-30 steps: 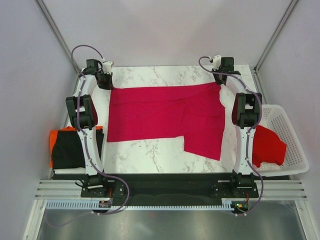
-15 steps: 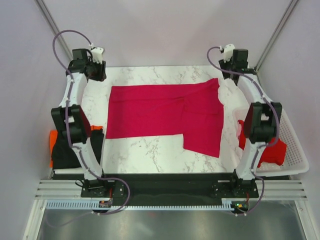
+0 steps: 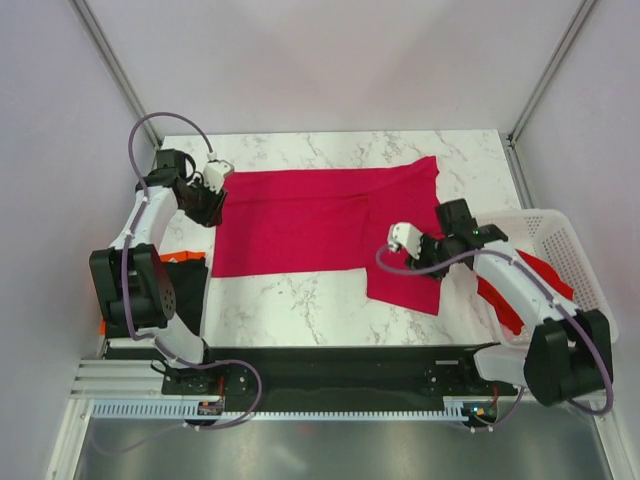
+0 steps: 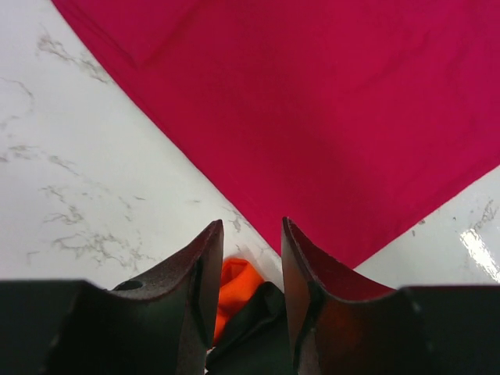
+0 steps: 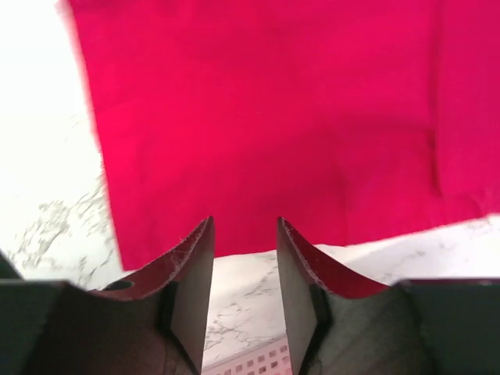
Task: Fold and stack the t-shirts
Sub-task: Fold the tshirt
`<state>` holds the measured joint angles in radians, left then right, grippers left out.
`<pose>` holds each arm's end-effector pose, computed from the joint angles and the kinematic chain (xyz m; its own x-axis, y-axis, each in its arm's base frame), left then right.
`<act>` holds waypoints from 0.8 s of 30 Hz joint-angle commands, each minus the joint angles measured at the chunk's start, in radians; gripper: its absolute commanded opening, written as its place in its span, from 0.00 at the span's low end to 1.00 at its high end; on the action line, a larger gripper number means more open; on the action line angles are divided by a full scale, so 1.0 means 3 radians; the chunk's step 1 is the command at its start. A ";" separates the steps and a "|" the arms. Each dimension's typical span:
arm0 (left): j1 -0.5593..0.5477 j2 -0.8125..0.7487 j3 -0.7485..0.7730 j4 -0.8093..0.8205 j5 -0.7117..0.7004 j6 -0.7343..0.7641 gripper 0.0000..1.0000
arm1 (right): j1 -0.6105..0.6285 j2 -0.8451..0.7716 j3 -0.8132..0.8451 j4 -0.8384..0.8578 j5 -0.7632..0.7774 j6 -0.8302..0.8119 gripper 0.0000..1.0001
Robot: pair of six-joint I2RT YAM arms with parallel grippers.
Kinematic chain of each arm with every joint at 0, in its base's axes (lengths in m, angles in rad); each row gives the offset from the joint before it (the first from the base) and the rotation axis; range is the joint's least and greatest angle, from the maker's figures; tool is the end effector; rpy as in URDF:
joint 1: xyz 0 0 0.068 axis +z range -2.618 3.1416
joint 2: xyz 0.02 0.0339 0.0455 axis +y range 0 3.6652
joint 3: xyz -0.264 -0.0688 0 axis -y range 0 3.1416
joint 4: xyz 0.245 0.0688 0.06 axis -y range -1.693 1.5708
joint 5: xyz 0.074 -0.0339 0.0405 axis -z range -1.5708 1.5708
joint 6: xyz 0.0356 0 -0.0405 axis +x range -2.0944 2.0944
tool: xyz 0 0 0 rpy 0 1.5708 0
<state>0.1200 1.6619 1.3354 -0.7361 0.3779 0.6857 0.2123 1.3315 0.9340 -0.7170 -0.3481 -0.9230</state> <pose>0.3465 0.0286 0.2611 -0.6289 0.5170 -0.5807 0.6011 0.7971 0.0586 0.2456 0.0654 0.2340 -0.2544 -0.8216 -0.5101 -0.9079 0.3846 -0.1666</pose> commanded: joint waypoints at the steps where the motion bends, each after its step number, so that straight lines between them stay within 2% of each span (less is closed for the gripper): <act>1: -0.0037 -0.0089 -0.0059 -0.0052 0.0116 0.0067 0.42 | 0.0201 -0.0500 -0.0381 -0.0299 -0.0133 -0.0880 0.46; 3: -0.0037 -0.0048 -0.0054 -0.0077 0.0116 -0.0005 0.42 | 0.0269 -0.0629 -0.0525 -0.0463 -0.0087 -0.1202 0.48; 9: -0.0037 -0.0048 -0.0074 -0.0098 0.0121 -0.0107 0.42 | 0.0295 -0.0772 -0.0802 -0.0688 0.0137 -0.1601 0.52; 24: -0.0037 0.0141 0.0140 -0.0216 0.0039 -0.0143 0.41 | 0.0335 -0.0466 -0.0879 -0.0872 0.0127 -0.1755 0.49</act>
<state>0.1108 1.6958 1.3289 -0.7864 0.3939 0.6678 0.3050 1.1793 0.6888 -0.9520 -0.2905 -1.4044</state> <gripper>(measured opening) 0.413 0.489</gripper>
